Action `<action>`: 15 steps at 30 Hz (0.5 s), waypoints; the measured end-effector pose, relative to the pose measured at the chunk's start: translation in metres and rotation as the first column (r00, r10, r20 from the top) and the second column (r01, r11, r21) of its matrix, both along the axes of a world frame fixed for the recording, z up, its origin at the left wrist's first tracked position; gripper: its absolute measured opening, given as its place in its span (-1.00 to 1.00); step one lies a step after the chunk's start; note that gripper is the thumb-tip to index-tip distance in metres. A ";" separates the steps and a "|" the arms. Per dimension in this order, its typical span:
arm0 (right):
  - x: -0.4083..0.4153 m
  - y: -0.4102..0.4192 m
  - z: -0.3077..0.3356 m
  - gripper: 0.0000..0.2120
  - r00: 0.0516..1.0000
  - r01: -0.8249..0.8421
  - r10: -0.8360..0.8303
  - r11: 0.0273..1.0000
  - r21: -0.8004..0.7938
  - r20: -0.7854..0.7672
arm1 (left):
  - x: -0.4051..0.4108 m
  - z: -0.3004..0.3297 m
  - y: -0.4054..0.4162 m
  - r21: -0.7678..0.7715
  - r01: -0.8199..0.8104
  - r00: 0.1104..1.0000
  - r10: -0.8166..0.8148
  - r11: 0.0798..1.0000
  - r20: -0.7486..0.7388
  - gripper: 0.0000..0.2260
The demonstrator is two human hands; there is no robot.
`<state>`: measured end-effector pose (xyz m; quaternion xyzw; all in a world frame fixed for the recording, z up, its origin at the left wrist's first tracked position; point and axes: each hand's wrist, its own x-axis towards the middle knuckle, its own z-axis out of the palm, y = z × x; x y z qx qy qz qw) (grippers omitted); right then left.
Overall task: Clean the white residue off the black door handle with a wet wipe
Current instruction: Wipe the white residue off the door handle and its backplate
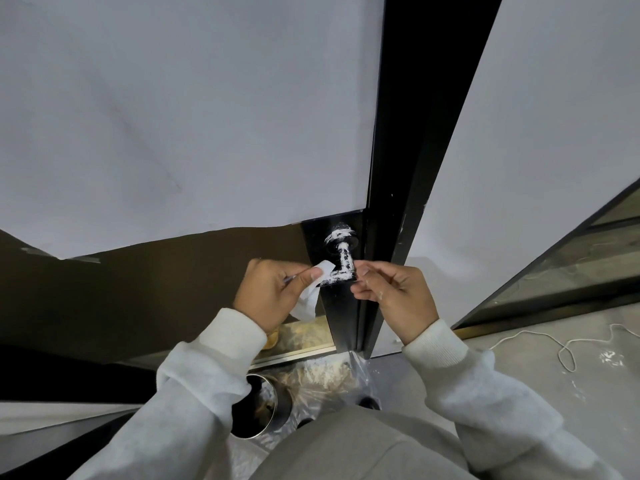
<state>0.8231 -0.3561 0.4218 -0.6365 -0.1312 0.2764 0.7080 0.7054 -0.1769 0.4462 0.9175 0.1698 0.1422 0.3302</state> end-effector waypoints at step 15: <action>0.006 -0.007 -0.001 -0.80 0.996 -0.024 0.027 0.999 0.034 -0.088 | 0.007 0.004 0.006 0.170 0.173 0.982 -0.158 0.970 -0.100 -0.55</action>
